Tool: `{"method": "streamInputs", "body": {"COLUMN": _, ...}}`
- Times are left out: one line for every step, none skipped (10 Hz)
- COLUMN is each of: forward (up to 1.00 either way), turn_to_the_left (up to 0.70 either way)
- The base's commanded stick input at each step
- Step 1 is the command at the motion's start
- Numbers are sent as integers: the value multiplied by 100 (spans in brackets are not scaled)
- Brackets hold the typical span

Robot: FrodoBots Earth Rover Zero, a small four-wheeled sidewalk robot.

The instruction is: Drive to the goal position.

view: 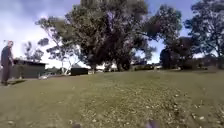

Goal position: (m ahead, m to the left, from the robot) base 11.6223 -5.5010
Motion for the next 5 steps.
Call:
{"method": "streamInputs", "body": {"forward": 70, "turn_to_the_left": 0}}
{"method": "streamInputs", "body": {"forward": 70, "turn_to_the_left": 0}}
{"method": "streamInputs", "body": {"forward": 70, "turn_to_the_left": -11}}
{"method": "streamInputs", "body": {"forward": 70, "turn_to_the_left": -24}}
{"method": "streamInputs", "body": {"forward": 70, "turn_to_the_left": -32}}
